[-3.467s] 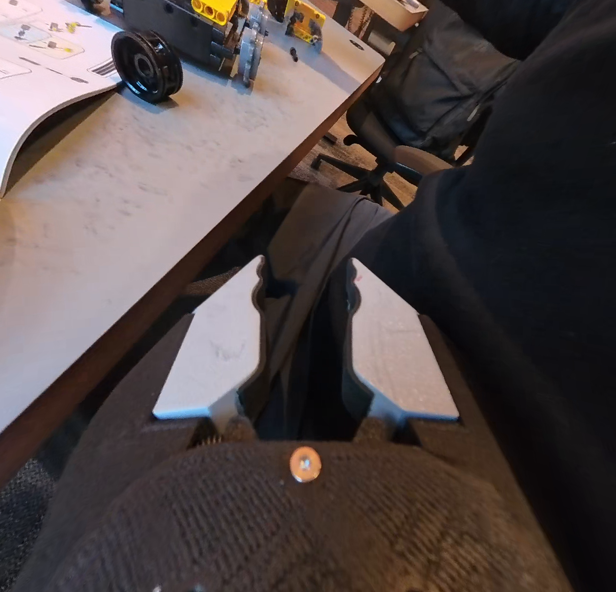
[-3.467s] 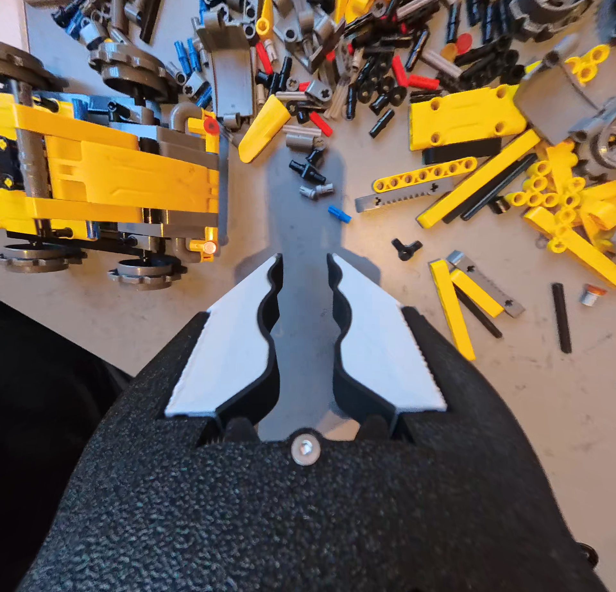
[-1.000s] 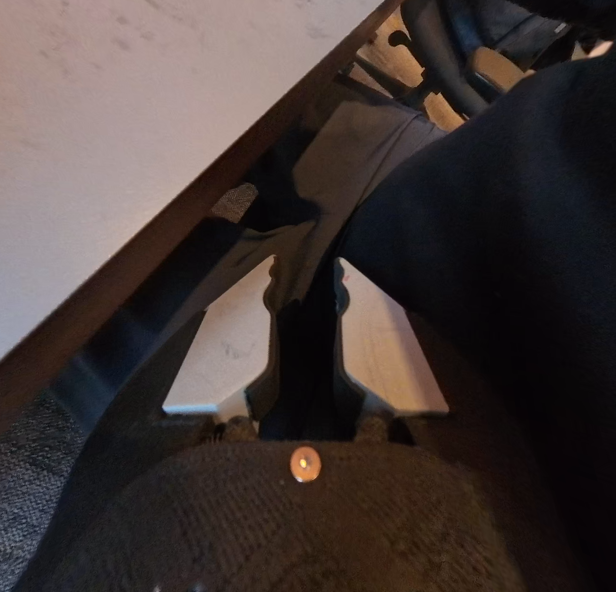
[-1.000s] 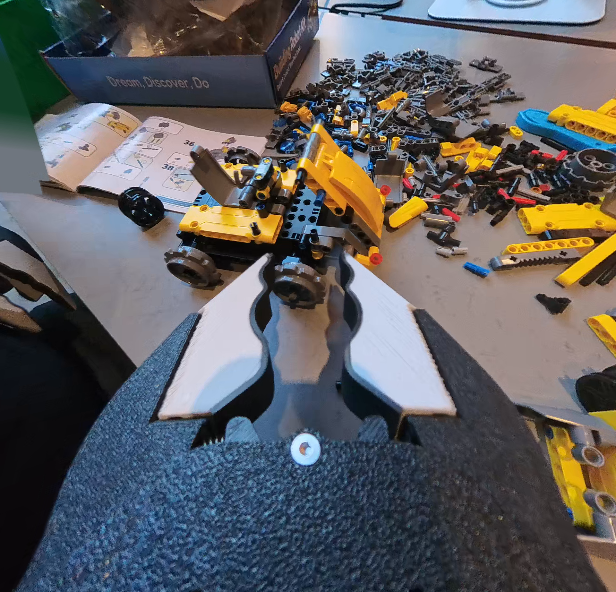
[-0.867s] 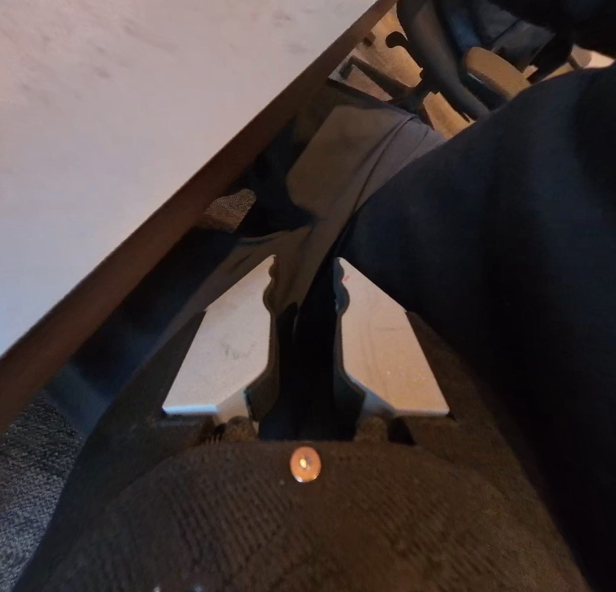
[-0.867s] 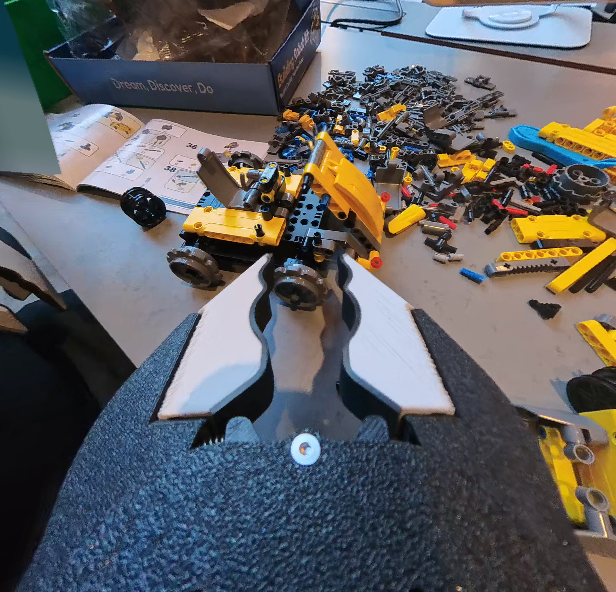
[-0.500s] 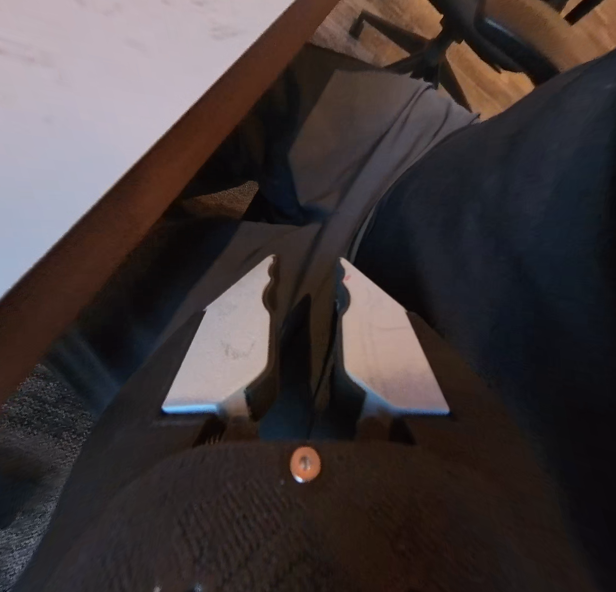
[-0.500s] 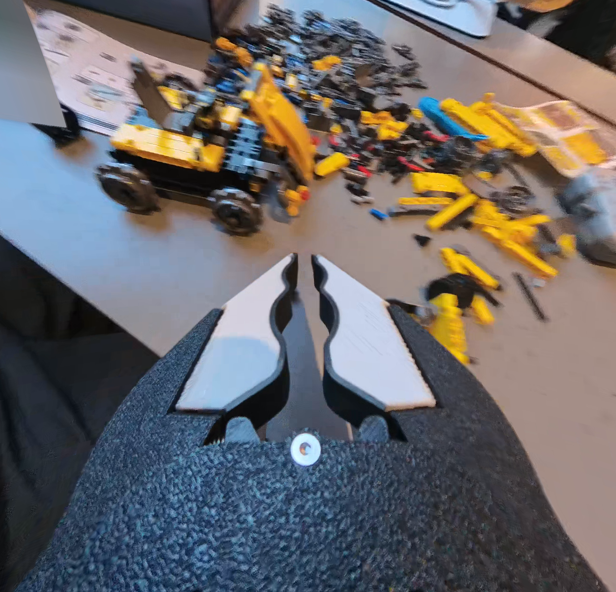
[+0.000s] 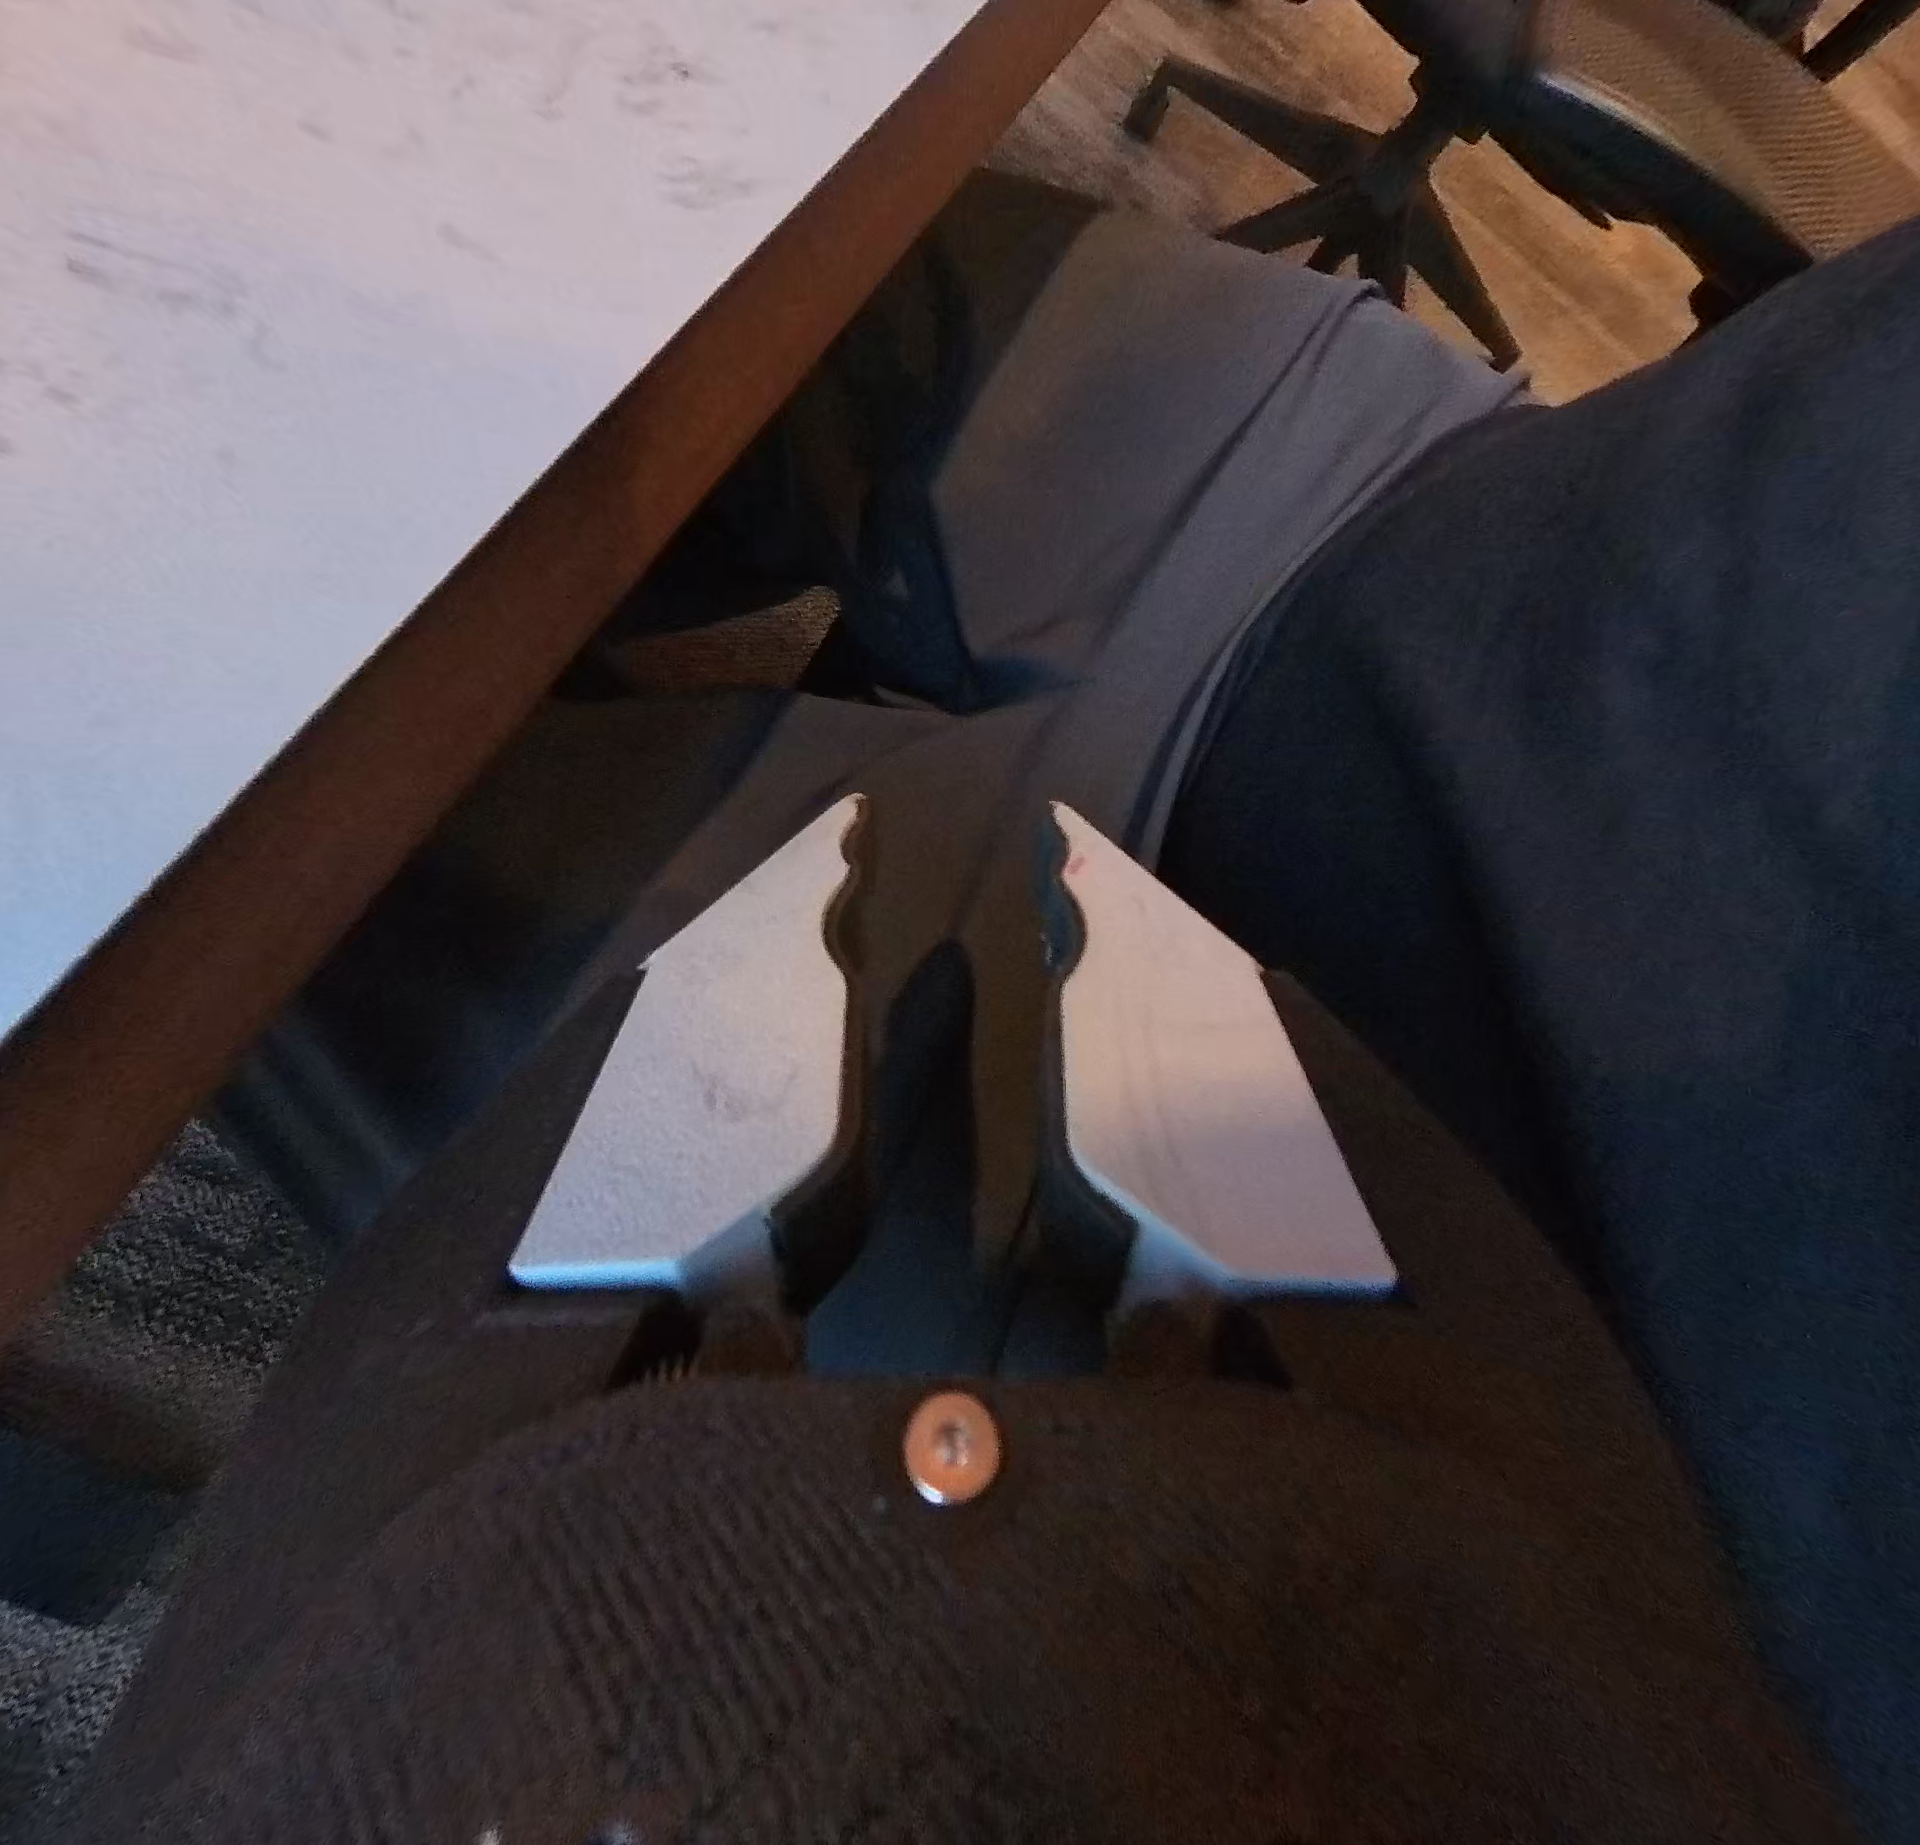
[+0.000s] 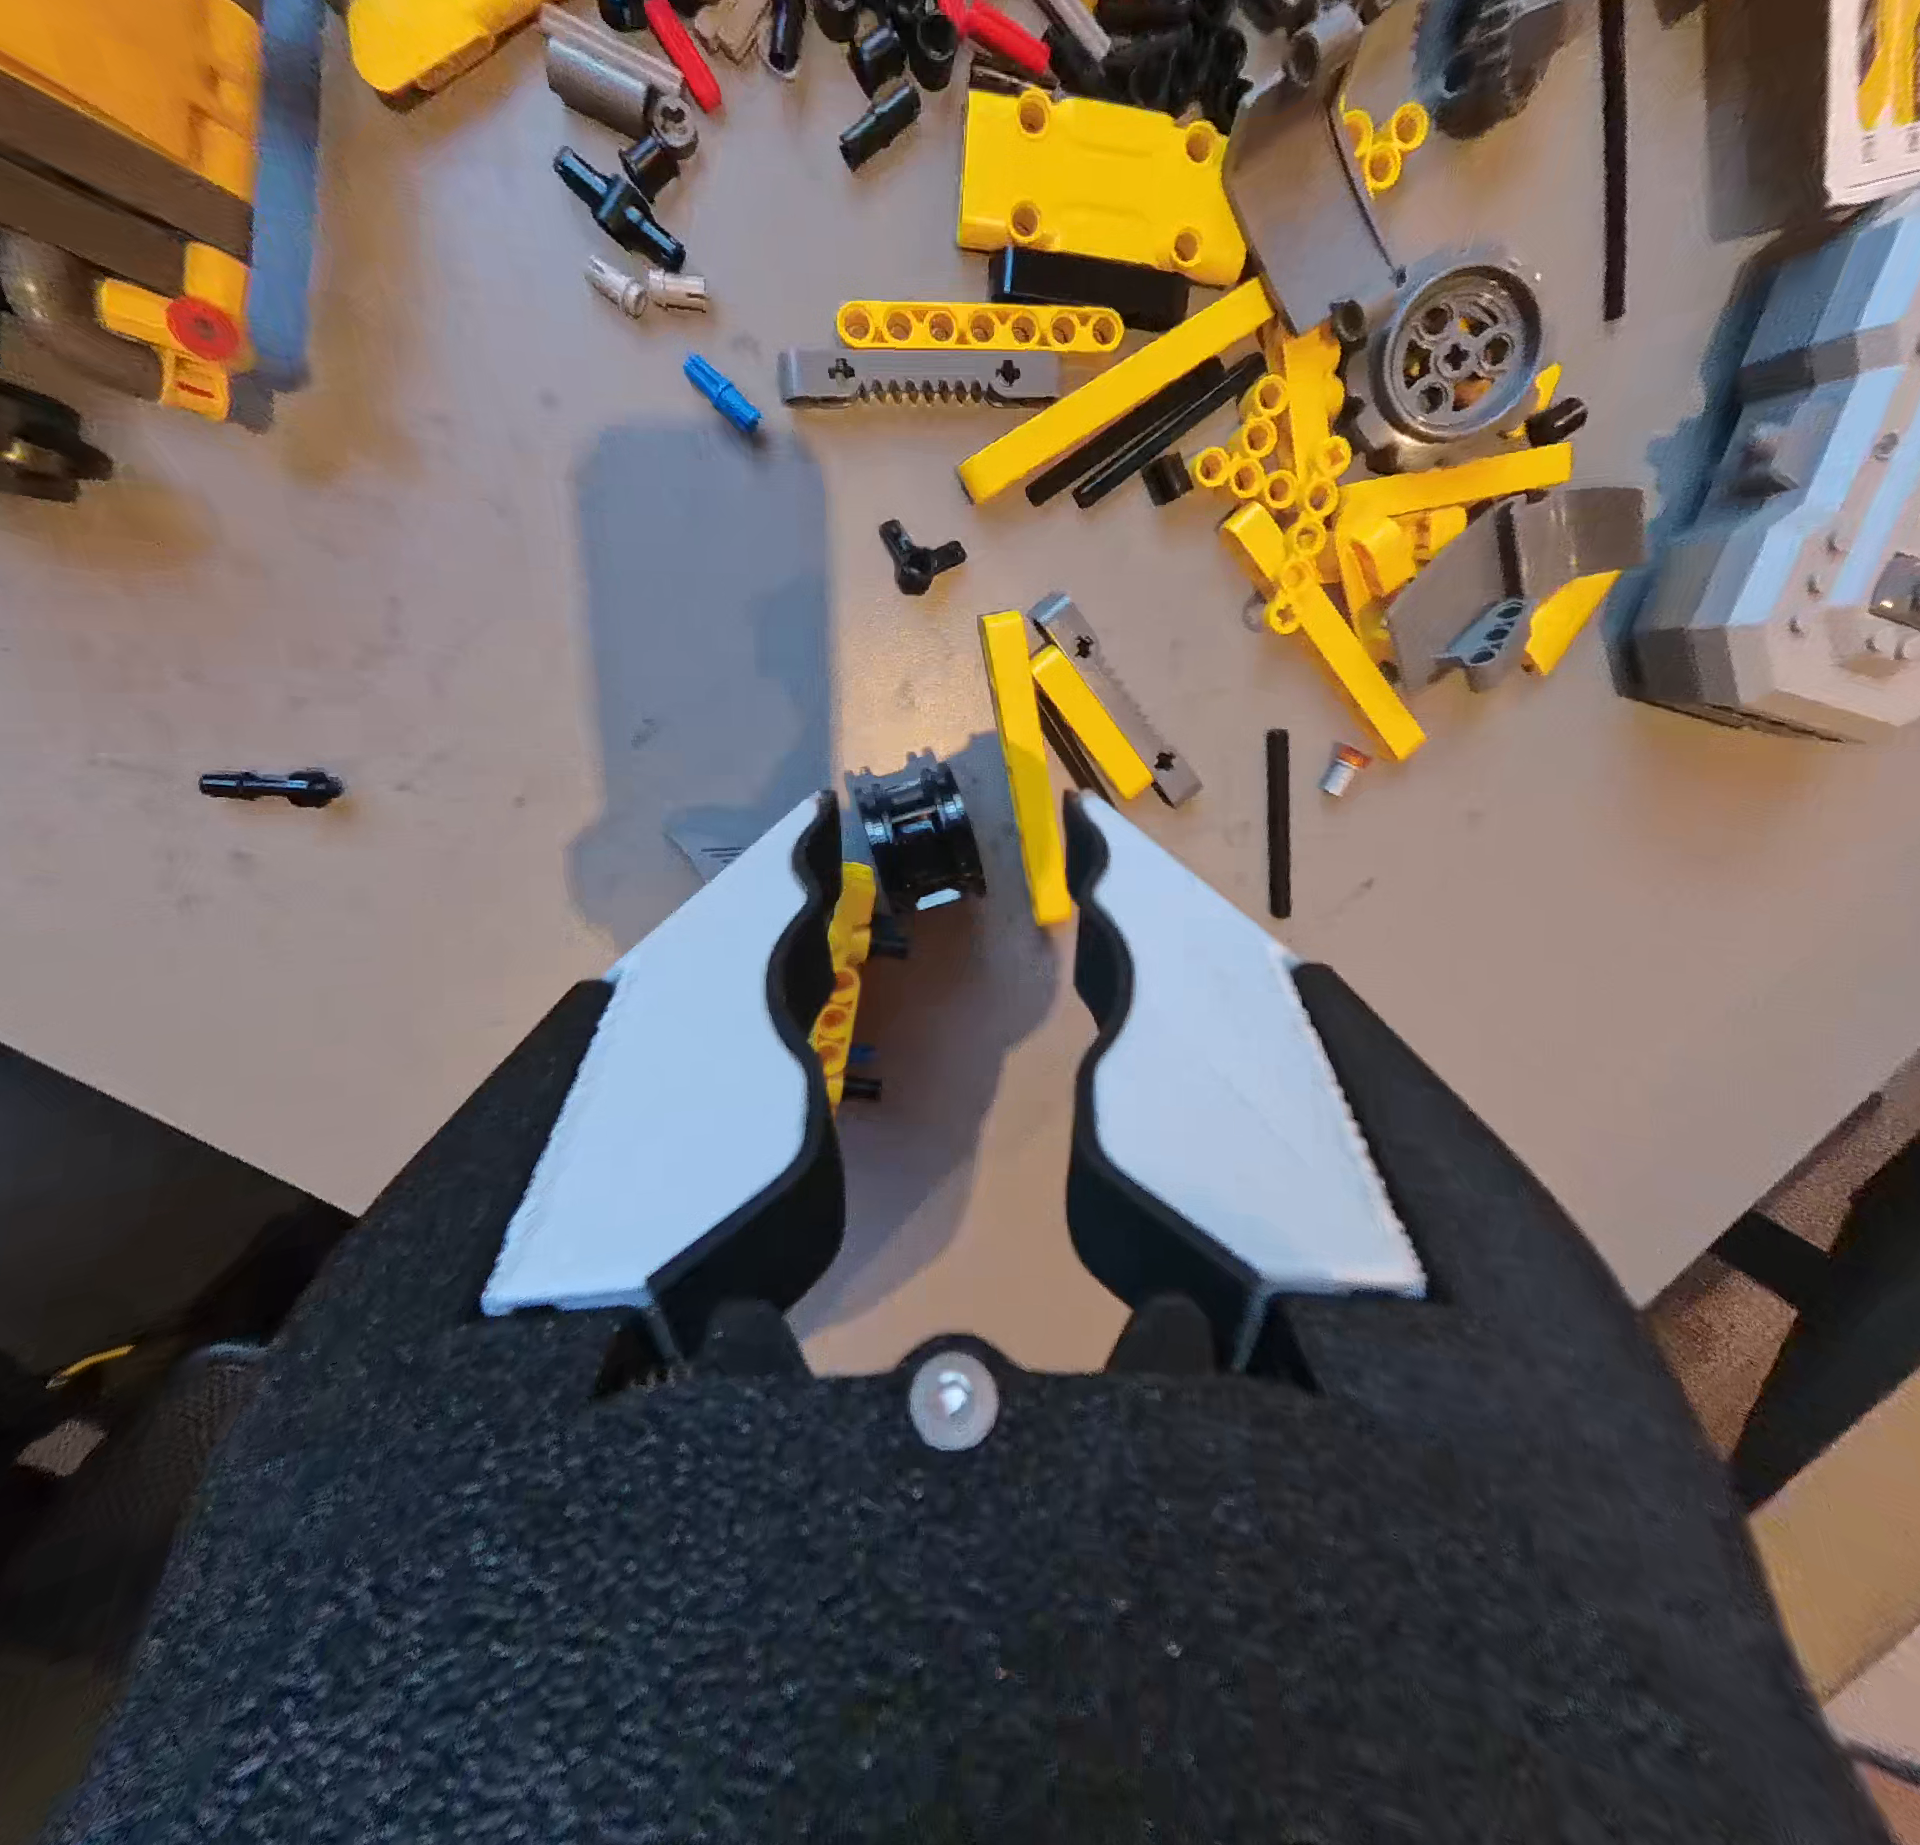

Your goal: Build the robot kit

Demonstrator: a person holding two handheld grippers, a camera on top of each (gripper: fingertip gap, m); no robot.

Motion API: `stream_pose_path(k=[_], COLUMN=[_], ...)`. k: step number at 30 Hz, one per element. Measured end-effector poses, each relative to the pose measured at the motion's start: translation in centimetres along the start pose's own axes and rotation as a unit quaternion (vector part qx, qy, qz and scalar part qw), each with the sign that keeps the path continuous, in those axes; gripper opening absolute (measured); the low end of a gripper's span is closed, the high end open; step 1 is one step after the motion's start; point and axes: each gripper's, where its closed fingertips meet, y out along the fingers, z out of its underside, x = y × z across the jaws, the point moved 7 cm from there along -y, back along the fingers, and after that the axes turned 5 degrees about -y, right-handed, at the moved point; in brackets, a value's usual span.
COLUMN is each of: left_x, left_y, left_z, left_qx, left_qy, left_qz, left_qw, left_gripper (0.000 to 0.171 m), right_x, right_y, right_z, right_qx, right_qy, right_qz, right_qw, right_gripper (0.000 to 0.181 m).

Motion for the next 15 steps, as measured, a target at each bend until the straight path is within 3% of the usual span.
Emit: stream_pose_path(k=[4, 6, 9, 13, 15], left_x=[0.0, -0.1, -0.3, -0.4, -0.5], left_y=[-0.2, -0.3, -0.3, -0.5, -0.7], left_z=[-0.1, -0.3, -0.3, -0.4, -0.6], left_qx=[-0.006, -0.009, -0.01, -0.013, -0.02], left_qy=[0.0, 0.001, 0.006, 0.01, 0.017], left_qz=[0.006, 0.012, 0.013, 0.013, 0.006], left_qw=[1.0, 1.0, 1.0, 1.0, 1.0], left_gripper=[0.029, 0.029, 0.028, 0.028, 0.028], right_x=[-0.2, 0.0, -0.4, -0.4, 1.2], right_y=[1.0, 1.8, 2.0, -0.4, -2.1], right_z=[-0.1, 0.3, 0.2, -2.2, -4.0], right_qx=[0.03, 0.06, 0.074, -0.017, -0.088], right_qy=[0.005, 0.007, 0.016, 0.076, 0.121], right_qz=[-0.03, -0.056, -0.038, -0.058, -0.13], right_qw=[0.999, 0.997, 0.996, 0.995, 0.98], right_gripper=[0.041, 0.022, 0.021, 0.021, 0.021])
